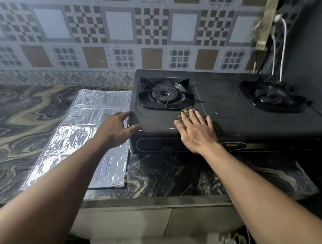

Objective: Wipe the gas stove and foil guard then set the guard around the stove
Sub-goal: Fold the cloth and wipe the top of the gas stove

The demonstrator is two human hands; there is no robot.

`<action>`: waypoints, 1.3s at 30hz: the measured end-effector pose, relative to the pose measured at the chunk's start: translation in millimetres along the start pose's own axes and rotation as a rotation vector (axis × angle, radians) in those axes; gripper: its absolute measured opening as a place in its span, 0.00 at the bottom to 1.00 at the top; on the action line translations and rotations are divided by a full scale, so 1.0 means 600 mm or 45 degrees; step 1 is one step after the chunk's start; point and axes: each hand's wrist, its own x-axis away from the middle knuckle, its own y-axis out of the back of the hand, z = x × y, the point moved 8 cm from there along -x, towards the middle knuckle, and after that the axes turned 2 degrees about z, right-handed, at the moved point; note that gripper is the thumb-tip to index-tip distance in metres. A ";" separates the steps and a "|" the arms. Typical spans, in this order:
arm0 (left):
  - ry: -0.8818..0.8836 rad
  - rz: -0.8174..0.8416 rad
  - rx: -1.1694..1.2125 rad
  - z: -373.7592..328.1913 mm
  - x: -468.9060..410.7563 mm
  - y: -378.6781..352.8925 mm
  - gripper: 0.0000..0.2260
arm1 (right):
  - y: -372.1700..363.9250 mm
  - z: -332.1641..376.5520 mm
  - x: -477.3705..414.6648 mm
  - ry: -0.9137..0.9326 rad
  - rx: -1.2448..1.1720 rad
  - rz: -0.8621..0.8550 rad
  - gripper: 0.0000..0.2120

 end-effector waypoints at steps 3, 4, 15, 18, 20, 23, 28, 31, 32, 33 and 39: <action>-0.015 0.028 -0.069 0.008 -0.003 -0.005 0.41 | -0.005 0.036 0.000 0.037 -0.001 -0.016 0.35; -0.016 0.038 -0.065 0.010 -0.003 -0.008 0.42 | -0.005 0.051 0.001 0.071 -0.002 -0.023 0.35; 0.008 0.060 -0.022 0.017 -0.004 -0.020 0.42 | -0.004 0.147 -0.021 0.220 -0.049 0.026 0.35; -0.005 0.026 -0.076 0.002 0.002 -0.012 0.42 | -0.001 0.136 -0.016 0.295 -0.093 0.018 0.32; -0.047 -0.028 -0.153 -0.020 0.007 -0.001 0.38 | -0.002 0.124 -0.012 0.344 -0.105 0.029 0.31; -0.133 -0.063 -0.178 -0.063 0.014 0.011 0.30 | -0.004 0.100 -0.005 0.383 -0.103 0.052 0.31; -0.085 0.009 -0.186 -0.077 0.011 -0.003 0.32 | 0.001 0.046 -0.006 0.373 -0.112 0.114 0.31; -0.080 0.001 -0.243 -0.079 0.009 -0.006 0.31 | 0.005 0.013 -0.008 0.366 -0.116 0.148 0.31; -0.094 -0.012 -0.260 -0.083 0.009 -0.006 0.29 | 0.006 0.000 -0.011 0.357 -0.117 0.152 0.31; -0.103 -0.022 -0.272 -0.087 0.010 -0.007 0.27 | 0.008 -0.015 -0.015 0.341 -0.115 0.150 0.31; -0.130 -0.058 -0.281 -0.094 0.016 -0.019 0.27 | 0.016 -0.092 -0.021 0.162 -0.082 0.149 0.31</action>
